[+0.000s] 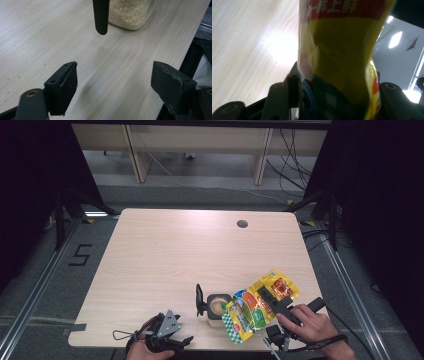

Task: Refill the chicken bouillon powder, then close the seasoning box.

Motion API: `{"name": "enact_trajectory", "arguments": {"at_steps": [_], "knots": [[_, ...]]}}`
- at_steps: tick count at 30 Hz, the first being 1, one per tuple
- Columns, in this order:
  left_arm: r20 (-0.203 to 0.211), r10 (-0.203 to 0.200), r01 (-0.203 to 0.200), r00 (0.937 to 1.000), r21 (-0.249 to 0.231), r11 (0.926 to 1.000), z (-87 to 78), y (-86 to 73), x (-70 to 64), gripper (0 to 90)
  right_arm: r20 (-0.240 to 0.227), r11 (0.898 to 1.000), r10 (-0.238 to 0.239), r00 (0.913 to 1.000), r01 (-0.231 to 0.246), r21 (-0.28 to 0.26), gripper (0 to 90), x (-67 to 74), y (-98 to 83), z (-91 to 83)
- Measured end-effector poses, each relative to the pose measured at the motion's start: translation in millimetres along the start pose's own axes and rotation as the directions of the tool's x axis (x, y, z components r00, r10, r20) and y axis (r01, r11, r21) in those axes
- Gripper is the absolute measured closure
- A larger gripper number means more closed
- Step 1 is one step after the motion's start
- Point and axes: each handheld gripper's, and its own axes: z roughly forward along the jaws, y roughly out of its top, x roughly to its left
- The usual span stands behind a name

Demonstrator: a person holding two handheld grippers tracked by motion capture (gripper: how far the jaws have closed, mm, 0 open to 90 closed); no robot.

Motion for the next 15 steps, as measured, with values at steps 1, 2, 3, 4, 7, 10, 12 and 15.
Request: {"name": "enact_trajectory", "arguments": {"at_steps": [1, 2, 3, 4, 7, 10, 12, 15], "knots": [[0.003, 0.01, -0.01, 0.9999, 0.001, 1.0, -0.2, 0.2, 0.5, 21.3, -0.001, 1.0, 0.0, 1.0, 0.0, 0.001, 50.3, 0.2, -0.1, 0.0], [0.002, 0.019, -0.019, 0.9998, 0.002, 0.9998, -0.4, 0.2, 1.0, 21.3, -0.002, 1.0, 0.0, 1.0, 0.0, 0.001, 50.3, 0.3, -0.2, 0.1], [0.003, 0.013, -0.013, 0.9999, -0.004, 0.9999, -0.1, 0.1, 0.6, 21.3, -0.003, 1.0, 0.0, 1.0, 0.0, 0.001, 50.3, 0.4, -0.1, 0.4], [0.003, -0.019, 0.019, 0.9998, -0.006, 0.9998, 0.1, -0.6, -1.1, 21.2, -0.005, 1.0, 0.0, 1.0, 0.0, 0.001, 50.3, 0.5, 0.1, 0.5], [0.008, -0.022, 0.023, 0.9997, -0.014, 0.9996, 0.3, -0.4, -1.3, 21.3, 0.004, 1.0, 0.0, 1.0, 0.0, -0.008, 50.3, 0.7, 0.8, 0.8], [0.005, -0.016, 0.016, 0.9999, -0.01, 0.9998, 0.3, -0.5, -0.1, 21.3, 0.004, 1.0, 0.004, 1.0, -0.004, -0.012, 50.3, 0.2, 0.7, 0.9], [0.005, -0.023, 0.023, 0.9997, -0.012, 0.9997, 0.3, -0.6, -0.7, 21.3, -0.007, 1.0, 0.009, 0.9999, -0.009, -0.007, 50.3, -0.1, 0.2, 0.3], [0.001, -0.022, 0.022, 0.9998, -0.011, 0.9997, -0.2, -0.4, -1.0, 21.3, -0.001, 1.0, 0.014, 0.9999, -0.014, -0.014, 50.3, 1.4, -0.7, 1.2]]}}
